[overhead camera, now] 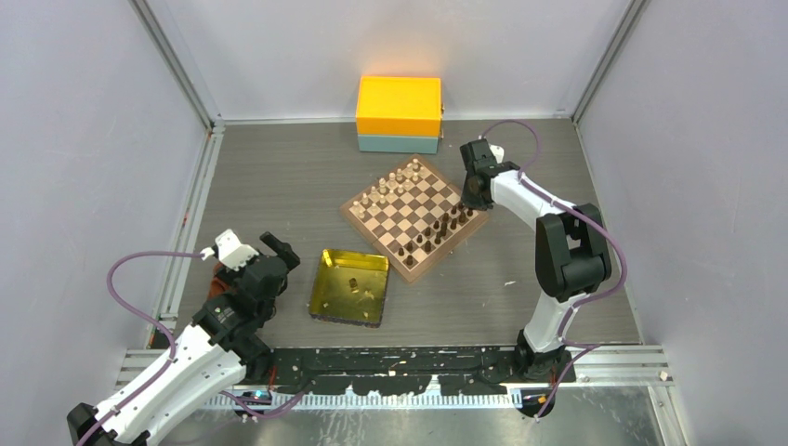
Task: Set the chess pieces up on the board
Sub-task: Place the chess piece on the chessboard.
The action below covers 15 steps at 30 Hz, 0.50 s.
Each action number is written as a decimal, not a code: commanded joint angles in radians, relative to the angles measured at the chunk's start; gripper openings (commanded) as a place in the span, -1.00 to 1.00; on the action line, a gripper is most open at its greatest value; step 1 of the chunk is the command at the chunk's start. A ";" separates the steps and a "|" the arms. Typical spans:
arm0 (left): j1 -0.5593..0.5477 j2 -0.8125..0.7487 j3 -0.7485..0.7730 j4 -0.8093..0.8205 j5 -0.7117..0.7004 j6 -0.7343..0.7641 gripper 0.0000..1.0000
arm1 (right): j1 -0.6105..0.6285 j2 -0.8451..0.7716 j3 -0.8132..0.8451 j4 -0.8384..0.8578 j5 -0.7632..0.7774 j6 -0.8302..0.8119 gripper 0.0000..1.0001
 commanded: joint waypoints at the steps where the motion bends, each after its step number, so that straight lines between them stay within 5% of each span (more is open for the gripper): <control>1: -0.004 -0.001 0.006 0.034 -0.022 -0.004 0.99 | -0.002 -0.037 -0.014 -0.003 -0.007 0.005 -0.52; 15: -0.004 0.016 0.011 0.052 -0.022 0.002 0.99 | -0.003 -0.067 0.007 -0.013 -0.007 -0.009 -0.33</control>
